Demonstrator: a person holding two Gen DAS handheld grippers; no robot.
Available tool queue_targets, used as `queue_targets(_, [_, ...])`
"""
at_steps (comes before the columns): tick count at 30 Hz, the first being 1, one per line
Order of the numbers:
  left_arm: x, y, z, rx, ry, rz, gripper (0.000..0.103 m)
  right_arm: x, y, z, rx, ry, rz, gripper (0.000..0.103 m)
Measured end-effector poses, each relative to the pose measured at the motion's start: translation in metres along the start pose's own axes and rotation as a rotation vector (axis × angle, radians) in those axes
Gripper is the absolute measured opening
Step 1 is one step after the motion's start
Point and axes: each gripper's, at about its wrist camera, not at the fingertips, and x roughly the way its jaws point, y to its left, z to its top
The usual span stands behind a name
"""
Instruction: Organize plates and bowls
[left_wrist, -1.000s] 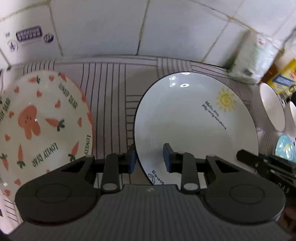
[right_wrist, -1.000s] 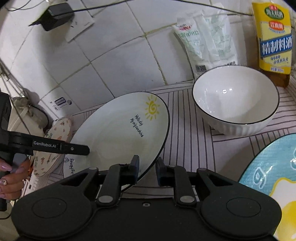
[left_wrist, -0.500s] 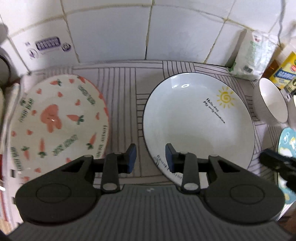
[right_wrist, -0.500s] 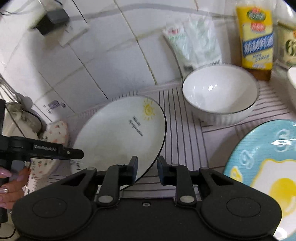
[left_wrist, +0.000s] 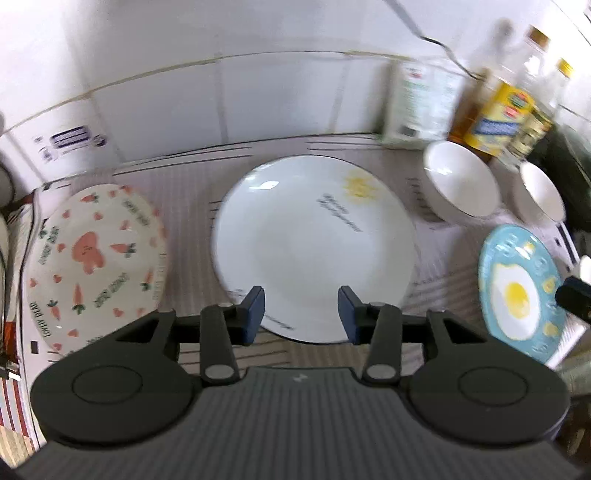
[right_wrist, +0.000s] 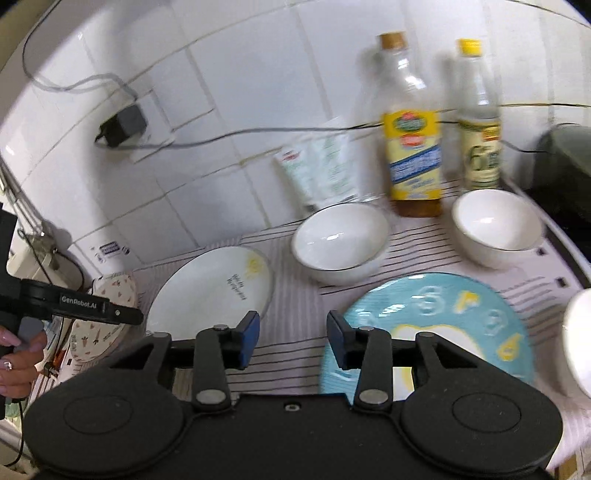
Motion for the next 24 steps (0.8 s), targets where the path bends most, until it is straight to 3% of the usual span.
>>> queue_targets(6, [-0.001, -0.046, -0.011, 0.092, 0.074, -0.039, 0.045, -0.041, -0.035, -0.004, 0.013, -0.022, -0.062, 0.051])
queue_targets(10, [-0.006, -0.069, -0.017, 0.094, 0.097, -0.060, 0.047, -0.061, -0.058, -0.011, 0.024, 0.006, -0.076, 0.051])
queue_targets(17, [0.003, -0.110, -0.026, 0.118, 0.122, -0.068, 0.049, -0.079, -0.085, -0.019, -0.003, 0.043, -0.020, 0.051])
queue_targets(24, [0.007, -0.143, -0.027, 0.081, 0.051, -0.124, 0.050, -0.071, -0.109, -0.029, 0.001, 0.055, -0.037, 0.051])
